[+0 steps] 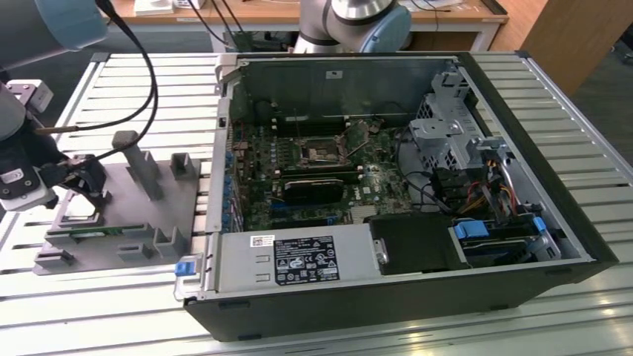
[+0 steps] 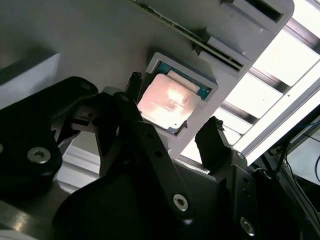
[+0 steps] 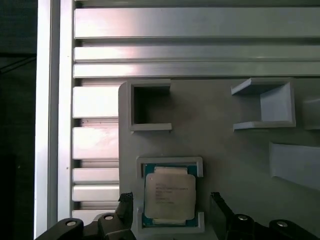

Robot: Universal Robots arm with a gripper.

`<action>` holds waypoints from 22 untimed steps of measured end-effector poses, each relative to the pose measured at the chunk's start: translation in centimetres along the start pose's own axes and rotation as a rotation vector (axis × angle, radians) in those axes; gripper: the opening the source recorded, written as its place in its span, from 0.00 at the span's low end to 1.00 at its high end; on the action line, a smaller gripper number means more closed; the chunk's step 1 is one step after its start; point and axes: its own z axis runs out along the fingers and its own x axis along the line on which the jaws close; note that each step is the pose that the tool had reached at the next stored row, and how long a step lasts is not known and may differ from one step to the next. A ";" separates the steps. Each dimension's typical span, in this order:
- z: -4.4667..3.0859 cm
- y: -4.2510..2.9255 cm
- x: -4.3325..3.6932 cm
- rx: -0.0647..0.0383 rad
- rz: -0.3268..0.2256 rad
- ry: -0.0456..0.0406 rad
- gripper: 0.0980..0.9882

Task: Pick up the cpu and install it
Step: 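Pick up the cpu and move it towards the insertion slot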

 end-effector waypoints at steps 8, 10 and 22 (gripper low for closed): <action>1.05 -0.07 0.05 -0.005 0.000 0.0001 0.69; 1.16 -0.08 0.05 -0.005 0.000 0.0003 0.68; 1.35 -0.01 0.08 -0.010 0.000 0.0003 0.60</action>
